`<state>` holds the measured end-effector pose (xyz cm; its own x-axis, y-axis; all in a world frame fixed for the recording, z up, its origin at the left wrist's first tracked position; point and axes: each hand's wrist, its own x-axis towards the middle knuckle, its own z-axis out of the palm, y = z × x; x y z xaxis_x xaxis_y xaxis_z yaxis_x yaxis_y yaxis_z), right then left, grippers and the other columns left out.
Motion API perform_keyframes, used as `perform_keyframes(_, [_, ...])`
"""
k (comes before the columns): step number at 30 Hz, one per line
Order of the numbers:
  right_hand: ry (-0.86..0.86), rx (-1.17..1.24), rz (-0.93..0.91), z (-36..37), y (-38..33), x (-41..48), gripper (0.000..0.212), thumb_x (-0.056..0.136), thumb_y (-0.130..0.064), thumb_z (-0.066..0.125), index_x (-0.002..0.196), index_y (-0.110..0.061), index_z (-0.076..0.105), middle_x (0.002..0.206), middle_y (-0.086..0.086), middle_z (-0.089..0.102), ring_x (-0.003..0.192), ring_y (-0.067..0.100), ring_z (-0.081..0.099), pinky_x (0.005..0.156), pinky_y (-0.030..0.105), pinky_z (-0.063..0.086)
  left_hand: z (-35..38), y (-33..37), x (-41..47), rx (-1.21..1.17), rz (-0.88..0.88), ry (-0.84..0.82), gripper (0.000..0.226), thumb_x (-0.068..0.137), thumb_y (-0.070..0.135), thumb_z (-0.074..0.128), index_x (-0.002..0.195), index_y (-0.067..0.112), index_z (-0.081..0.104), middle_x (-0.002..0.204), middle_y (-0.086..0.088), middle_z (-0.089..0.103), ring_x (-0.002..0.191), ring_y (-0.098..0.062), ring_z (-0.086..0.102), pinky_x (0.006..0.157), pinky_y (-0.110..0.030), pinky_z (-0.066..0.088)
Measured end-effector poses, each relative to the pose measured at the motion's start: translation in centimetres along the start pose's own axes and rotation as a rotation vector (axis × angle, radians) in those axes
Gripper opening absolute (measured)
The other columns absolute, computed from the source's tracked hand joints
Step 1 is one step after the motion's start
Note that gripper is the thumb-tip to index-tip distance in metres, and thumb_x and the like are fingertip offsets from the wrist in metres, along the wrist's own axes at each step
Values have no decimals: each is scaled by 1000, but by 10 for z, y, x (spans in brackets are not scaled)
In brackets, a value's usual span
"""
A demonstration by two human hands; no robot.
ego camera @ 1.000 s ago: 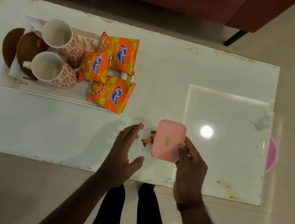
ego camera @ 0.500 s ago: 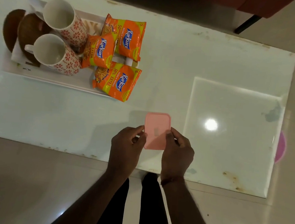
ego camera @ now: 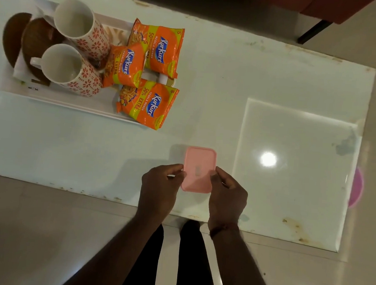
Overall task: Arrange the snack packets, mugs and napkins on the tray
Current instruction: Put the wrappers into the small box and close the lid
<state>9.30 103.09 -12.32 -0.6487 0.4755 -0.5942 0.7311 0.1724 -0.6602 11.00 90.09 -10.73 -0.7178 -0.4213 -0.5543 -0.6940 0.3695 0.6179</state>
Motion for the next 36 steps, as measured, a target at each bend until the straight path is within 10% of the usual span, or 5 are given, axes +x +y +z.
perform_keyframes(6, [-71, 63, 56, -4, 2, 3, 9, 82, -23, 77, 90, -27, 80, 88, -15, 77, 92, 10, 71, 88, 43, 59, 2, 2, 4, -77, -87, -17, 24, 86, 21, 70, 109, 15, 75, 100, 0, 76, 82, -12, 72, 83, -34, 59])
perform_keyframes(14, [-271, 179, 218, -16, -16, 13, 10, 80, -19, 80, 88, -23, 78, 94, -1, 78, 99, 22, 70, 84, 33, 55, -4, 6, 17, 3, -98, -109, 36, 82, 32, 71, 116, 20, 70, 107, 5, 74, 87, -7, 64, 80, -21, 45])
perform_keyframes(20, [-178, 295, 161, 13, -29, 18, 8, 90, -25, 71, 83, -26, 74, 88, -8, 75, 84, 14, 66, 63, 25, 54, 12, 25, 35, -236, -130, 26, 30, 91, 37, 58, 109, 18, 72, 107, 0, 74, 97, -19, 67, 89, -45, 56])
perform_keyframes(31, [-135, 382, 197, 19, -23, 13, 6, 89, -21, 70, 88, -23, 76, 82, -13, 74, 83, 14, 66, 65, 30, 57, 21, 22, 36, -132, -91, 101, 31, 90, 38, 62, 112, 18, 73, 110, 1, 74, 102, -17, 67, 92, -31, 52])
perform_keyframes(36, [-161, 166, 115, 4, -3, -1, 48, 80, -35, 79, 125, -22, 66, 101, -10, 70, 90, 3, 66, 68, 14, 52, 7, 0, 8, -162, -200, 7, 53, 78, 53, 69, 121, 22, 64, 105, 10, 70, 89, -5, 62, 72, -16, 49])
